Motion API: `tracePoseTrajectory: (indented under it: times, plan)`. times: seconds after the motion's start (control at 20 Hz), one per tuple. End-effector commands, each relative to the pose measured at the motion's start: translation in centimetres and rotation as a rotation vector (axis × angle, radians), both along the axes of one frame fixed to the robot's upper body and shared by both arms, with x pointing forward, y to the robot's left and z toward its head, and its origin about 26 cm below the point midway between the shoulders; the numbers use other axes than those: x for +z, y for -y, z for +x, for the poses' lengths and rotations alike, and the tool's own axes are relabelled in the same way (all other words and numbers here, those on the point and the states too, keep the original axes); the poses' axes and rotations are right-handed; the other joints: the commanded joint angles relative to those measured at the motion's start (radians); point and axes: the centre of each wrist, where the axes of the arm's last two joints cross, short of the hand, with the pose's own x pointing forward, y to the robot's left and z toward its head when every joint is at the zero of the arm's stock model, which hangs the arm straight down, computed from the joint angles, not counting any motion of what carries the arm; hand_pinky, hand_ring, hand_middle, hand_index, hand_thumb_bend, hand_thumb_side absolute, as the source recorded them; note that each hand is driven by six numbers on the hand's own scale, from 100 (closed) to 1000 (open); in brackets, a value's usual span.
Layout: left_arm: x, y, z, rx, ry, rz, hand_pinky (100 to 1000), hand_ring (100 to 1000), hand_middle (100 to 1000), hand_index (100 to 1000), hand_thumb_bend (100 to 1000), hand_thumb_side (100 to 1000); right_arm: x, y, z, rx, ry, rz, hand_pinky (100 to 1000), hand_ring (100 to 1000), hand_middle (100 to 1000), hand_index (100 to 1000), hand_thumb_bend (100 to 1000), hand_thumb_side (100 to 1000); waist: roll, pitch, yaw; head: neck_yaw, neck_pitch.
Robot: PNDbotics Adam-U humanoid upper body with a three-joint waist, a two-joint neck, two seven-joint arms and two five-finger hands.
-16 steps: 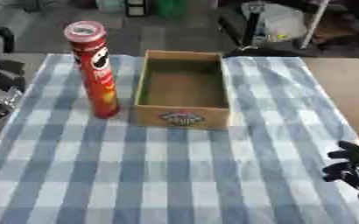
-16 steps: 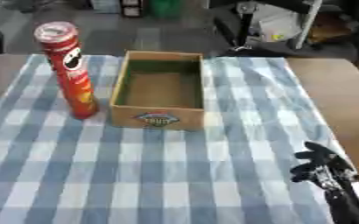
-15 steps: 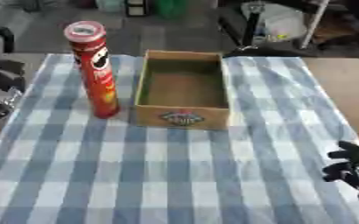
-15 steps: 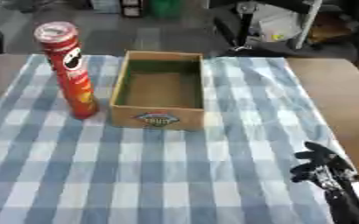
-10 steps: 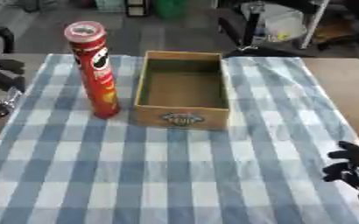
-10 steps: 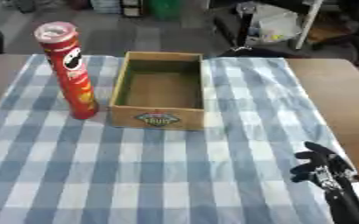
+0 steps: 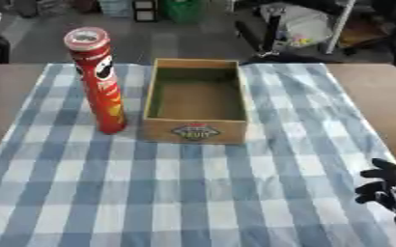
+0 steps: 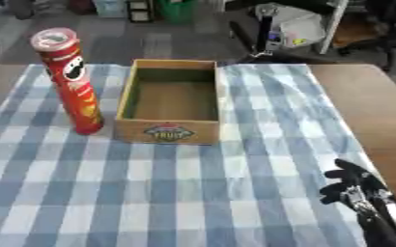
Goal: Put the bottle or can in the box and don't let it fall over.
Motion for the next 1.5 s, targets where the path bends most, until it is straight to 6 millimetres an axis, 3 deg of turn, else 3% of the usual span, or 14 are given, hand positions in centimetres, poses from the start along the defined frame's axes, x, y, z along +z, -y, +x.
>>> tracePoseTrajectory:
  times: [0.05,0.2,0.25,0.45,0.6,0.9,1.5]
  plan:
    - [1.7,-0.9,1.5,0.029,-0.043,0.101,674,684,756,862,189,533,0.4,0.3,0.1,0.012,0.009,-0.021,525,578,658,842,100,645,0.003,-0.018,-0.004,0.008,-0.013]
    - [1.7,-1.3,2.4,0.029,-0.057,0.13,674,684,756,862,189,533,0.4,0.4,0.1,0.012,0.008,-0.021,525,578,658,842,100,645,0.003,-0.019,-0.004,0.008,-0.012]
    - [1.6,-1.2,2.8,0.024,-0.066,0.142,690,706,761,873,212,570,0.4,0.3,0.1,0.018,0.007,-0.023,525,578,658,842,100,645,0.006,-0.021,-0.012,0.02,-0.006]
    - [1.0,1.1,5.5,-0.009,-0.157,0.221,699,730,787,889,234,612,0.3,0.2,0.1,0.032,0.002,-0.024,525,578,658,842,100,646,0.008,-0.024,-0.021,0.031,0.002]
    - [0.8,2.2,7.2,-0.019,-0.212,0.251,695,730,788,889,248,631,0.3,0.2,0.1,0.034,0.001,-0.022,525,578,659,842,100,646,0.005,-0.024,-0.021,0.025,-0.003]
    - [-0.5,2.6,9.6,-0.049,-0.32,0.338,704,747,808,899,275,655,0.3,0.1,0.2,0.048,0.0,-0.022,526,578,659,843,100,647,0.0,-0.022,-0.028,0.017,-0.019]
    - [-1.2,3.6,11.1,-0.096,-0.4,0.467,712,755,811,899,329,657,0.3,-0.2,0.3,0.062,-0.001,-0.018,526,578,659,843,100,648,-0.005,-0.019,-0.037,0.017,-0.032]
